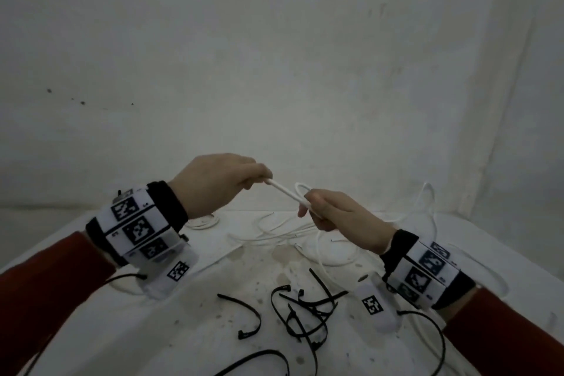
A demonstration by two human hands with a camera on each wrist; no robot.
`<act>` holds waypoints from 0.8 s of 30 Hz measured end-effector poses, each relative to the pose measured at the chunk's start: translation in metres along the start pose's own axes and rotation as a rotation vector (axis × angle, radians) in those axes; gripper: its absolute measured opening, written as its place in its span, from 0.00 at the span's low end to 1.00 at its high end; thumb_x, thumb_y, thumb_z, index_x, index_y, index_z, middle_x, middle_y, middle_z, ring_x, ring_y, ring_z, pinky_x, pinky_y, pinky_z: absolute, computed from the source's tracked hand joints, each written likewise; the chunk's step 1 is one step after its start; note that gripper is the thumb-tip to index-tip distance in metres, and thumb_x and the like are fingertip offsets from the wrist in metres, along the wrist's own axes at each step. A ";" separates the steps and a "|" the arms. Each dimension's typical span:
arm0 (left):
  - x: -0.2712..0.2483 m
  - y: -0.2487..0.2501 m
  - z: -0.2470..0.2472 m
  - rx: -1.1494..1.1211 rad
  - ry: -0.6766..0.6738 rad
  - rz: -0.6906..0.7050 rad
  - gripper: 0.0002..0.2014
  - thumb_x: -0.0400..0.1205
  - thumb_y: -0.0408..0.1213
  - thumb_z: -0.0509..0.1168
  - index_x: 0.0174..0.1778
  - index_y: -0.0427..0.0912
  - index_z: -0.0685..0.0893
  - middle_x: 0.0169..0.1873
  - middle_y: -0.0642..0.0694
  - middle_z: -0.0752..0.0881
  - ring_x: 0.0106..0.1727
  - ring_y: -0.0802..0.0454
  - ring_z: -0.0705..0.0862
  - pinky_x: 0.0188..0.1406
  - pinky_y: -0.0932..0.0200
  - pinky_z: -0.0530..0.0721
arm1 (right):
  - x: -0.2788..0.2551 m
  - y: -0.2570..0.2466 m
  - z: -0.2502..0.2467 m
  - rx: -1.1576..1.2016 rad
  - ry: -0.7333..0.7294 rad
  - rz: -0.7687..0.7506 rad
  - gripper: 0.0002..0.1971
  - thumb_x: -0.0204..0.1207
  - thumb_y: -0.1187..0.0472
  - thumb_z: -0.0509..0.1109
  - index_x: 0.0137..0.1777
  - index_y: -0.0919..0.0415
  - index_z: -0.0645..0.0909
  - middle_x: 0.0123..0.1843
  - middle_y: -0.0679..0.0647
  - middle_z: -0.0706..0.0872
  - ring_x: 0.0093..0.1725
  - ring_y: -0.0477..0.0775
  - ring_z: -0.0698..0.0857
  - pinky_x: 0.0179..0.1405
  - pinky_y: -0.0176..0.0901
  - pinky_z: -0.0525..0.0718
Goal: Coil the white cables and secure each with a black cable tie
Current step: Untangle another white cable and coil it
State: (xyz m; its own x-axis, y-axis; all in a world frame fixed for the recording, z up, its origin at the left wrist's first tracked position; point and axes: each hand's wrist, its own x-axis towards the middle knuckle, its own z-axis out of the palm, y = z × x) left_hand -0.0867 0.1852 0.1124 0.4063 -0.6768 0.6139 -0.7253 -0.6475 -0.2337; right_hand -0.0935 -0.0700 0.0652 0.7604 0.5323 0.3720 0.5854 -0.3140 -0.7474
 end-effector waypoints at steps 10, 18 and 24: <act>0.022 -0.009 0.004 -0.235 0.103 -0.120 0.13 0.83 0.53 0.48 0.56 0.61 0.76 0.31 0.57 0.78 0.34 0.57 0.75 0.35 0.58 0.77 | 0.003 -0.020 0.008 0.560 0.000 -0.098 0.18 0.82 0.46 0.61 0.39 0.58 0.80 0.21 0.46 0.66 0.22 0.46 0.62 0.26 0.38 0.63; 0.018 0.004 0.014 -0.456 0.190 -0.182 0.14 0.86 0.41 0.53 0.59 0.49 0.83 0.26 0.50 0.78 0.25 0.61 0.73 0.30 0.75 0.68 | -0.001 -0.017 0.006 0.921 -0.087 -0.236 0.10 0.80 0.54 0.67 0.49 0.60 0.84 0.34 0.52 0.85 0.30 0.47 0.81 0.52 0.44 0.83; -0.001 -0.015 0.039 -0.446 0.205 -0.299 0.14 0.86 0.48 0.51 0.57 0.57 0.81 0.24 0.53 0.74 0.25 0.57 0.72 0.28 0.70 0.68 | -0.006 -0.026 -0.023 1.444 -0.131 -0.413 0.17 0.88 0.58 0.52 0.59 0.69 0.77 0.28 0.50 0.65 0.27 0.48 0.62 0.32 0.41 0.61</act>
State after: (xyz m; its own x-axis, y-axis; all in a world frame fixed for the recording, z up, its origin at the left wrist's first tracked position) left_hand -0.0549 0.1819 0.0862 0.5461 -0.3767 0.7483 -0.7776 -0.5601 0.2855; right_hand -0.1064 -0.0833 0.0951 0.5404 0.4762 0.6937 -0.0848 0.8511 -0.5181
